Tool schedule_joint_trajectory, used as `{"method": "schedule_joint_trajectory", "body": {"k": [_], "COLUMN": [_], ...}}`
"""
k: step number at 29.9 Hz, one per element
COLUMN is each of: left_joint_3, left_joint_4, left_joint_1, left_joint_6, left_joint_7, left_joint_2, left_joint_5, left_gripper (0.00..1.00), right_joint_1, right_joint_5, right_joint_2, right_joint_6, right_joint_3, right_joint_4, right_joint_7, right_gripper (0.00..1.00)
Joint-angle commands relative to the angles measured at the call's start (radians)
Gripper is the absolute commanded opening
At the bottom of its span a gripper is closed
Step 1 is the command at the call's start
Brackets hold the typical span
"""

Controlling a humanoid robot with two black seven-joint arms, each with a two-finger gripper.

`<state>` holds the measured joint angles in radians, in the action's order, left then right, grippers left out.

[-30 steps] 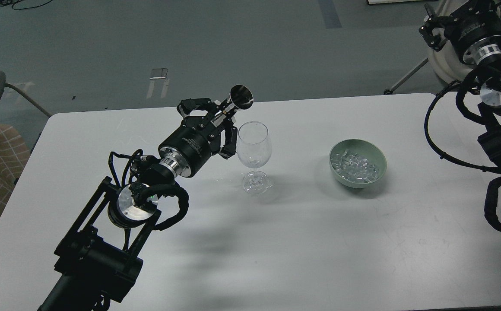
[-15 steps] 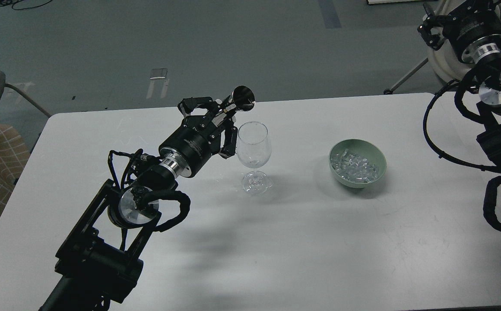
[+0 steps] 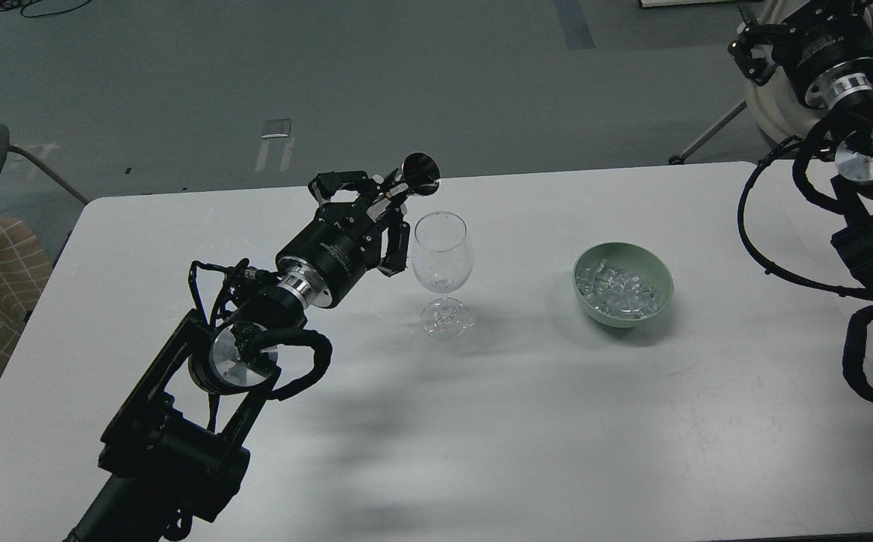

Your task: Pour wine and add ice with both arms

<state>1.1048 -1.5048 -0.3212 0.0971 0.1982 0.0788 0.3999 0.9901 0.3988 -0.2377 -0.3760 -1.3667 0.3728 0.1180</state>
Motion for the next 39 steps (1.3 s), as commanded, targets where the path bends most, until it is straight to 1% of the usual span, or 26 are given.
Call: {"method": "schedule_joint_trajectory", "body": {"k": [1,11,13,16,27,30,39], "left_joint_3": [0.001,0.001,0.001,0.001,0.0,0.003,0.0], "left_joint_4": [0.002,0.023,0.025,0.029,0.034,0.025,0.034], "left_joint_1": [0.001,-0.001,0.001,0.004,-0.003,-0.006,-0.004], "left_joint_6": [-0.022,-0.033,-0.033,-0.06,-0.066,-0.059,-0.062], "left_joint_7": [0.0,-0.003,-0.008,-0.022,-0.02,-0.008,-0.017], "left_joint_2": [0.003,0.006,0.009,0.018,0.016,-0.002,0.013], "left_joint_5": [0.037,0.066,0.085,0.108,0.112,0.111,0.112], "left_gripper": [0.16,0.16,0.16,0.16,0.16,0.15,0.14], "right_joint_1": [-0.001,0.001,0.001,0.001,0.001,0.001,-0.001], "right_joint_5": [0.0,0.0,0.0,-0.001,-0.001,-0.001,-0.001], "right_joint_2": [0.0,0.001,0.001,0.0,-0.002,-0.002,-0.006], "right_joint_6": [0.0,0.0,0.0,0.0,0.0,0.0,-0.001], "right_joint_3": [0.0,-0.002,-0.002,0.0,-0.002,-0.002,0.0], "right_joint_4": [0.0,0.0,0.0,0.0,0.001,0.001,0.003], "right_joint_7": [0.0,0.0,0.0,0.0,0.0,0.0,0.0], "right_gripper": [1.0,1.0,1.0,1.0,1.0,1.0,1.0]}}
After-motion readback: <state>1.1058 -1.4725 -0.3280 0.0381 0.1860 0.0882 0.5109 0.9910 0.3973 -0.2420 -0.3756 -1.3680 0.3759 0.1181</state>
